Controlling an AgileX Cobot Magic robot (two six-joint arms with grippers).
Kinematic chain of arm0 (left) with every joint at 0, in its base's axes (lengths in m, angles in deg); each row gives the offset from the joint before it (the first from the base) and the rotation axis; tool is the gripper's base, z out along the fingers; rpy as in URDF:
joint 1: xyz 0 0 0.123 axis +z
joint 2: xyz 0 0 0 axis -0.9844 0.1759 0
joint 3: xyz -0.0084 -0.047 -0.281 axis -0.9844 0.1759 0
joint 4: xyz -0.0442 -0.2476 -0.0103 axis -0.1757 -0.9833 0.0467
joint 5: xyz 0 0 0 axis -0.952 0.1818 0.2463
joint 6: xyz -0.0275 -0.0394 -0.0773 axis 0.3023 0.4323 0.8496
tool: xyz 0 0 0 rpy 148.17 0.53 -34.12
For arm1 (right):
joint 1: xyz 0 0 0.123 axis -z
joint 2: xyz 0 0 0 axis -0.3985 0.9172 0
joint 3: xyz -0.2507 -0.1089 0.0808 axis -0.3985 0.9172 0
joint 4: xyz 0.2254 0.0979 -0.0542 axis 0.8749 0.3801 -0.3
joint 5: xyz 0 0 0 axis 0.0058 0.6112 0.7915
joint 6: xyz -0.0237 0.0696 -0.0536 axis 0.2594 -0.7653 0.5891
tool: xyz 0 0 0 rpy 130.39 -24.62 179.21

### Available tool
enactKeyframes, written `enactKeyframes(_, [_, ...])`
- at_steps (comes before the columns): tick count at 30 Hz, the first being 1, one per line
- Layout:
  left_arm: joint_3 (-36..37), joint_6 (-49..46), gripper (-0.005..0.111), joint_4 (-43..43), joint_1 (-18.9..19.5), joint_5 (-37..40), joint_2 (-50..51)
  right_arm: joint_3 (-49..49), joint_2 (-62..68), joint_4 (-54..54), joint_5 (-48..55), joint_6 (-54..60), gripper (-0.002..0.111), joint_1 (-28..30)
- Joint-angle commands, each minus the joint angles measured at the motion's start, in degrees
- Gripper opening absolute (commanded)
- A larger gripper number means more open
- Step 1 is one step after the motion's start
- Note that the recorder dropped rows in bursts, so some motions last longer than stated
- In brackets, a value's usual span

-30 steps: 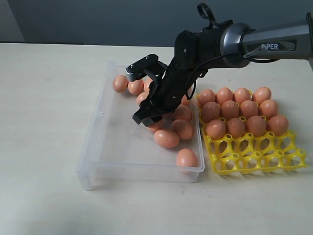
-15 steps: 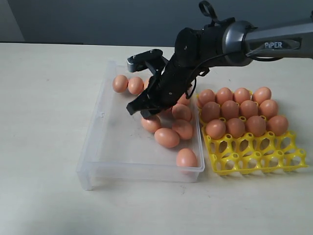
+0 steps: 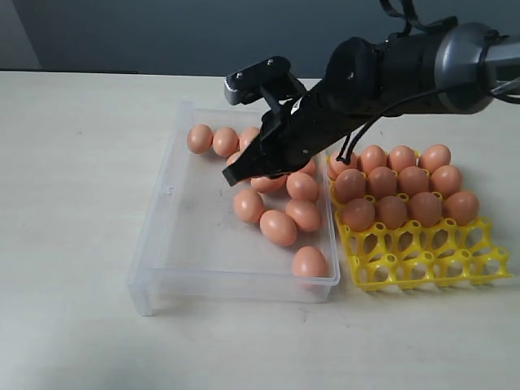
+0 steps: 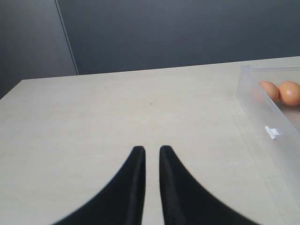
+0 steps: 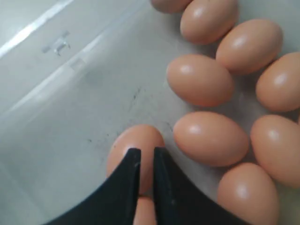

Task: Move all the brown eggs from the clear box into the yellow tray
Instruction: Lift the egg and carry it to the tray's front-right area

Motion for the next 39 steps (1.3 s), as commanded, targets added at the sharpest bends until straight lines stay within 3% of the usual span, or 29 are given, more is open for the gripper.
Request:
enactKeyframes(1, [0.3,0.1,0.012,-0.1,0.0,-0.7,0.1,-3.7,2.9,-4.4,9.4,2.2,0.040,0.1])
enactKeyframes(4, [0.3,0.1,0.012,-0.1,0.0,-0.7,0.1,-5.6,4.9,-8.0,14.1,2.2,0.054,0.1])
enactKeyframes(11, [0.3,0.1,0.012,-0.1,0.0,-0.7,0.1,-6.0,6.7,-11.1,16.9,-1.9,0.049,0.1])
enactKeyframes(27, [0.3,0.1,0.012,-0.1,0.0,-0.7,0.1,-6.0,9.0,-10.6,20.3,-2.3,0.048,0.1])
enactKeyframes(29, [0.3,0.1,0.012,-0.1,0.0,-0.7,0.1,-6.0,9.0,-10.6,20.3,-2.3,0.043,0.1])
enactKeyframes(34, [0.3,0.1,0.012,-0.1,0.0,-0.7,0.1,-6.0,9.0,-10.4,20.1,-5.7,-0.001,0.1])
enactKeyframes(39, [0.3,0.1,0.012,-0.1,0.0,-0.7,0.1,-6.0,8.4,-9.5,16.8,-8.6,0.000,0.1])
